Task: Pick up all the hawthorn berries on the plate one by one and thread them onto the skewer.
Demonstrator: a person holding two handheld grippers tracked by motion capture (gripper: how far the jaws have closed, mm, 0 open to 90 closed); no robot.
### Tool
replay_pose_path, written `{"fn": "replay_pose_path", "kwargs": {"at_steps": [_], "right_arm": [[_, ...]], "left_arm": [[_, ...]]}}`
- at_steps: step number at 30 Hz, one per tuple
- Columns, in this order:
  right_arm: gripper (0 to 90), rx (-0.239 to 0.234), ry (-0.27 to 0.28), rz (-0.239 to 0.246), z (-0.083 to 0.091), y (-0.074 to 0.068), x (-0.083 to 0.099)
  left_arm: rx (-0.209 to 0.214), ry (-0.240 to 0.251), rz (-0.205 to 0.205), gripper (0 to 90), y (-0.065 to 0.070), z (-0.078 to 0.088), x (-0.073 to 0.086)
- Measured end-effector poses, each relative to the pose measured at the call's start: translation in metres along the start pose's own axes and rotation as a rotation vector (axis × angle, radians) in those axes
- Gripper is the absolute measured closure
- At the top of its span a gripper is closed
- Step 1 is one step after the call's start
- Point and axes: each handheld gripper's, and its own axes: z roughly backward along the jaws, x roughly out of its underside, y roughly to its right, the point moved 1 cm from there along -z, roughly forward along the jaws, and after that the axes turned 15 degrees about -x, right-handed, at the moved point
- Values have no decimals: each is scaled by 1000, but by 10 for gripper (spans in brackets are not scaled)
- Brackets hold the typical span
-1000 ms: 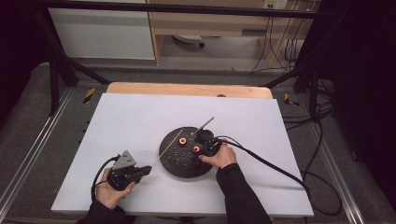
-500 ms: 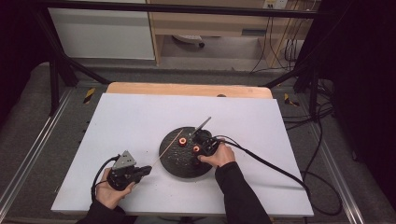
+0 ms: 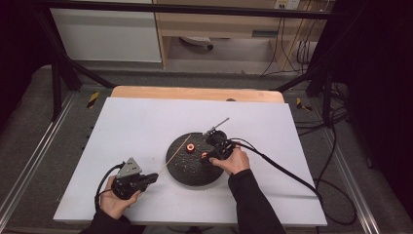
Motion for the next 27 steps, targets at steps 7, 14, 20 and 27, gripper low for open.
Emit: {"fn": "replay_pose_path", "kwargs": {"at_steps": [7, 14, 20, 27], "right_arm": [[607, -4, 43, 9, 7, -2, 4], [608, -15, 148, 3, 20, -3, 9], [608, -28, 248, 1, 26, 0, 15], [608, -61, 408, -10, 29, 2, 26]], "left_arm": [[1, 5, -3, 878, 2, 1, -1], [3, 11, -6, 878, 4, 2, -1], [3, 15, -5, 879, 6, 2, -1], [-1, 19, -5, 878, 8, 2, -1]]}}
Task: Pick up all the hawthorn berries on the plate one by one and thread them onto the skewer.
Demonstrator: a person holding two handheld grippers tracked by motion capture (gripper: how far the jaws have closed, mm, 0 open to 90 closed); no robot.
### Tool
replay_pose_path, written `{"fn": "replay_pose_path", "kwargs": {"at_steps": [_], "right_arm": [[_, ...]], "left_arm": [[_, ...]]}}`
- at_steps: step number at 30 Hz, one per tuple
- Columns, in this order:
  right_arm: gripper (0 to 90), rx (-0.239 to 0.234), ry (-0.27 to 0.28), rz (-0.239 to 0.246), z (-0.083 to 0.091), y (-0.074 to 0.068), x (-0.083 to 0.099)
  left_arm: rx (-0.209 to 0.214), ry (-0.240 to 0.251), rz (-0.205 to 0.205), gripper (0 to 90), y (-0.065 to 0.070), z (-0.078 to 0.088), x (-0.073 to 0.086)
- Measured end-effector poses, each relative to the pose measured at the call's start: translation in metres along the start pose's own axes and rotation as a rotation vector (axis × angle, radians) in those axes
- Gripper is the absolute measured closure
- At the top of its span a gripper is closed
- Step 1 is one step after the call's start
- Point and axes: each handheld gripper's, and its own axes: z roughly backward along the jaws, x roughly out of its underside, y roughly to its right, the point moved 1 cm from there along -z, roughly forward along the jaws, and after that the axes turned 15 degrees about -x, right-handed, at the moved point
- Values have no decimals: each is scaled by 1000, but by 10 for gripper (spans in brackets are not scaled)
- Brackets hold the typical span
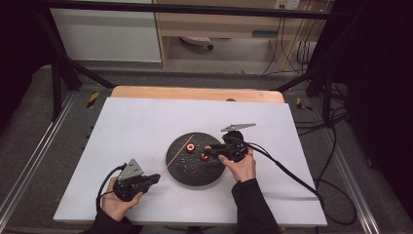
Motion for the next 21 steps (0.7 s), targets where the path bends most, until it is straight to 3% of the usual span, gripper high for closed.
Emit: {"fn": "replay_pose_path", "kwargs": {"at_steps": [1, 2, 7, 21], "right_arm": [[608, -4, 51, 4, 1, 1, 3], [608, -4, 51, 4, 1, 1, 3], [608, -28, 167, -6, 1, 4, 11], [608, -82, 389, -35, -5, 5, 26]], "left_arm": [[1, 0, 1, 878, 0, 0, 0], [2, 1, 2, 878, 0, 0, 0], [0, 3, 6, 878, 0, 0, 0], [-11, 13, 13, 879, 1, 1, 0]]}}
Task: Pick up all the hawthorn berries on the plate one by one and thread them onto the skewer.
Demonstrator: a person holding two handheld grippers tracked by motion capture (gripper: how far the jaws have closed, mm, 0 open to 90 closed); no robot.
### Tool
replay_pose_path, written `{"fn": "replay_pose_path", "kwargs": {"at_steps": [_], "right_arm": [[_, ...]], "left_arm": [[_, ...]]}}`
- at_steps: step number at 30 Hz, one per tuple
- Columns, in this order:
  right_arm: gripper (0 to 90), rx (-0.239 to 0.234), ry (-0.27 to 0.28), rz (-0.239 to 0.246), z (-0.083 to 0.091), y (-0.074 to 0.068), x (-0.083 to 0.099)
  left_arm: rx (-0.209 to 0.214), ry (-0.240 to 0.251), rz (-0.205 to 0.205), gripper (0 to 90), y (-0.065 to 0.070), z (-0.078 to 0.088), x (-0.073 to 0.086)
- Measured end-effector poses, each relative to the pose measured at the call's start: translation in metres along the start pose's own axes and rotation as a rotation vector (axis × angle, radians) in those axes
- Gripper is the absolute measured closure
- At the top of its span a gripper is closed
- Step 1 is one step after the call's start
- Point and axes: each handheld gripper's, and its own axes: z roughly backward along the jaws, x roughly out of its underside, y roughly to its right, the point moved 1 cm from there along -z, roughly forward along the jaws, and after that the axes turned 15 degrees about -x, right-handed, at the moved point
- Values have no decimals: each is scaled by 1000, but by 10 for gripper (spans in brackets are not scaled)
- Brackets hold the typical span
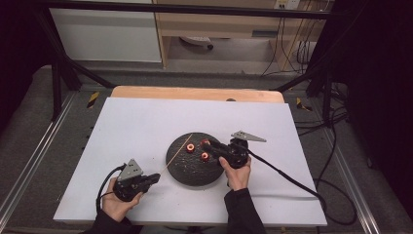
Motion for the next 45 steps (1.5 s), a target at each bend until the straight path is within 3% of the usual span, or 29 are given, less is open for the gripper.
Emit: {"fn": "replay_pose_path", "kwargs": {"at_steps": [8, 17, 32, 45], "right_arm": [[608, -20, 141, -34, -4, -1, 2], [608, -20, 238, -39, -6, 2, -2], [608, -8, 344, -39, -12, 11, -7], [607, -10, 393, -15, -16, 13, -4]], "left_arm": [[-8, 11, 2, 879, 2, 1, 0], [-11, 27, 16, 879, 9, 0, -1], [6, 34, 31, 879, 21, -4, -4], [29, 29, 59, 879, 33, -11, -9]]}}
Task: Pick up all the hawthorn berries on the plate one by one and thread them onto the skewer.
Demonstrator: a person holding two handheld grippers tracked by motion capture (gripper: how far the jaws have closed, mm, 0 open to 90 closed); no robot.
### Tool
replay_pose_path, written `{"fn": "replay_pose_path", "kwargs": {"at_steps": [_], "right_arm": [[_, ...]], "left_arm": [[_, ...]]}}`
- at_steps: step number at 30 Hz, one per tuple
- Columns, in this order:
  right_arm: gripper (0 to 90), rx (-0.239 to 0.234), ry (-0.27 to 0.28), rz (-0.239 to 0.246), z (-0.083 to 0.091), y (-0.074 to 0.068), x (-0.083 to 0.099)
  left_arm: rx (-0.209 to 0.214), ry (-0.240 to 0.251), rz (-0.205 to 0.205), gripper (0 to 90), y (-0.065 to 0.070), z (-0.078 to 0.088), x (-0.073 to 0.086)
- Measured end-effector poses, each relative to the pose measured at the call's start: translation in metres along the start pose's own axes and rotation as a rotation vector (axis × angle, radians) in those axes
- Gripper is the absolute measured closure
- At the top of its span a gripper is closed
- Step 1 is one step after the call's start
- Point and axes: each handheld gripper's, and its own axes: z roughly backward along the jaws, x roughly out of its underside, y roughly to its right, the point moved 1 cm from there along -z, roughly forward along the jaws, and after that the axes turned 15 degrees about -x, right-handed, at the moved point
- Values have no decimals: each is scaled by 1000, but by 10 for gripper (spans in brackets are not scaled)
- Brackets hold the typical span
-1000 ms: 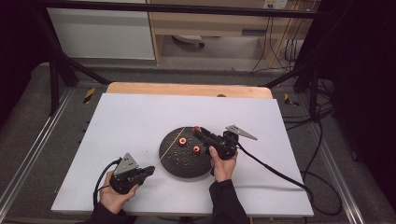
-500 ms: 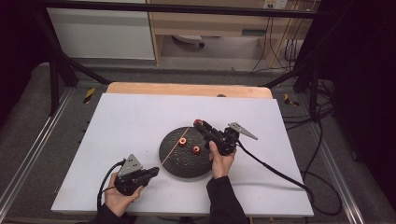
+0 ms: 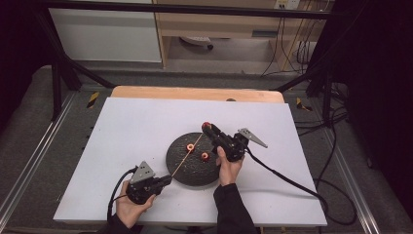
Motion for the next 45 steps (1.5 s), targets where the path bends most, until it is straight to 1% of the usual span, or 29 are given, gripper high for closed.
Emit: {"fn": "replay_pose_path", "kwargs": {"at_steps": [4, 12, 18, 20, 24, 32, 37, 40, 45], "right_arm": [[607, 0, 8, 2, 0, -1, 1], [608, 0, 19, 5, -1, -1, 4], [608, -9, 32, -3, 0, -2, 6], [608, -9, 36, 4, 0, -2, 6], [608, -5, 29, 12, 0, -2, 6], [608, -6, 32, 7, 0, -2, 6], [608, -3, 27, 17, 0, -2, 10], [609, -4, 32, 11, 0, -2, 11], [609, -5, 33, 18, 0, -3, 12]], "left_arm": [[2, -1, 11, 878, 0, 0, 0], [7, 0, 13, 879, 3, -1, -1], [6, 3, 20, 879, 5, -1, -1], [5, 5, 21, 879, 5, -2, -1], [4, 10, 21, 879, 5, -1, -1], [5, 10, 25, 879, 6, -1, -1], [4, 12, 46, 879, 9, -2, -3], [-8, 12, 52, 879, 12, -3, -5], [-19, 25, 72, 879, 15, -3, -6]]}}
